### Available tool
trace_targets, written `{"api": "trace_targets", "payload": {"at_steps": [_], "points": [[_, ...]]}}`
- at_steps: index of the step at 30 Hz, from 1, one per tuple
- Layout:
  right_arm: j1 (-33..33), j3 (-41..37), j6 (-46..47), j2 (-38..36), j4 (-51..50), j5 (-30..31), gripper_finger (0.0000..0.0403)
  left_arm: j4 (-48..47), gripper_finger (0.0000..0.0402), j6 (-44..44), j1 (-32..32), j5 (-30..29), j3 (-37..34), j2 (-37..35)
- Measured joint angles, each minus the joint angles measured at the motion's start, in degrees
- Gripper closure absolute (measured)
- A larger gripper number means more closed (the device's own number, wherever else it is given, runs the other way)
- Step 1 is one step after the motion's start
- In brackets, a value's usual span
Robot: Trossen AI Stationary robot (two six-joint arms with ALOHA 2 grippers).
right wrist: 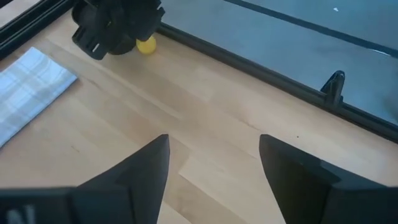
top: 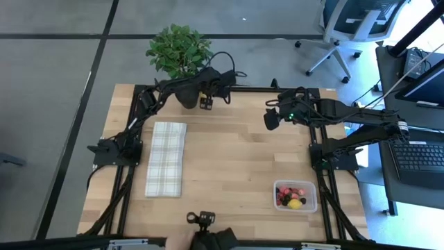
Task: Pick and placing Produce into tupperware
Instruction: Put the yellow lemon into the transparent bin
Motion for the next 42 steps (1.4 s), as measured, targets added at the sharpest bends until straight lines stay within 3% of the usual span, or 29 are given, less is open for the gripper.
{"api": "trace_targets", "payload": {"at_steps": [9, 17, 42], "points": [[0.0, 0.0, 1.5, 0.0, 0.1, 0.0, 0.0153, 1.7, 0.0096, 9.8, 2.5, 5.3, 0.0, 0.0], [0.0, 0.0, 1.1, 0.0, 1.5, 0.0, 0.0153, 4.9, 0.0096, 15.4, 3.5, 6.0, -0.5, 0.2], [0.0, 0.0, -1.9, 0.0, 1.4, 0.0, 0.0153, 1.9, 0.0096, 13.4, 4.2, 4.9, -0.6, 7.3]]}}
